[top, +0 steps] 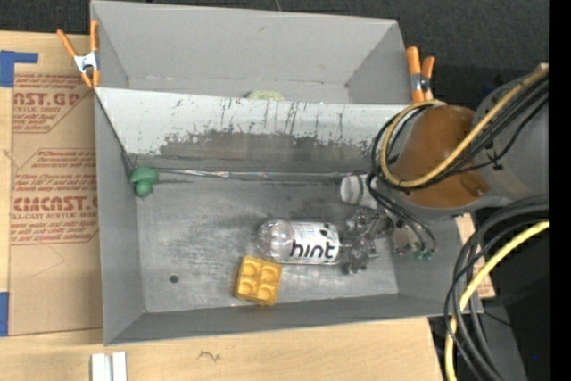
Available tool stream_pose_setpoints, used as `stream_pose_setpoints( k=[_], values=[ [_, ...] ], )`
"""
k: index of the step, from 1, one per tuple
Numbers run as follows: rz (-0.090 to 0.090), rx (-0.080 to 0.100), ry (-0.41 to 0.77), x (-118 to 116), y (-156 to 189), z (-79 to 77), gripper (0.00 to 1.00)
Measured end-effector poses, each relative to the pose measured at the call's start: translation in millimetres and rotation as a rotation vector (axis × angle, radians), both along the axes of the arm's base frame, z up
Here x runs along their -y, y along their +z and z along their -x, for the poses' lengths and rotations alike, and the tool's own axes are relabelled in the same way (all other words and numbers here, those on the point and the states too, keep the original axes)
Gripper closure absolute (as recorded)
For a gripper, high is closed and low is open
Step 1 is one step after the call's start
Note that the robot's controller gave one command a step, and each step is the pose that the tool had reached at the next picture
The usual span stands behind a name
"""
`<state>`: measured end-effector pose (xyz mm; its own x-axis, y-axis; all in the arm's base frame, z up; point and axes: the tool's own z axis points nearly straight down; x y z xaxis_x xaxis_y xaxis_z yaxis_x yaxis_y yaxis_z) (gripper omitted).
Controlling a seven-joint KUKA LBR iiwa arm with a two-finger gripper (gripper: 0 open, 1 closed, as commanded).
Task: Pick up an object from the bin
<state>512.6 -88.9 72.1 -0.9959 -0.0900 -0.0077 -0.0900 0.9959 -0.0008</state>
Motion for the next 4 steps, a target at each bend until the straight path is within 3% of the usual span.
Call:
stream_pose_setpoints(
  k=[1,2,3,4],
  values=[
    [-0.002,-0.014,-0.006,7.8,48.8,10.1,1.00],
    [0.000,-0.009,-0.009,6.5,96.8,10.5,1.00],
    [0.001,-0.001,-0.018,5.0,106.2,1.0,1.00],
    [-0.001,-0.013,-0.032,9.3,139.0,2.0,1.00]
  ],
)
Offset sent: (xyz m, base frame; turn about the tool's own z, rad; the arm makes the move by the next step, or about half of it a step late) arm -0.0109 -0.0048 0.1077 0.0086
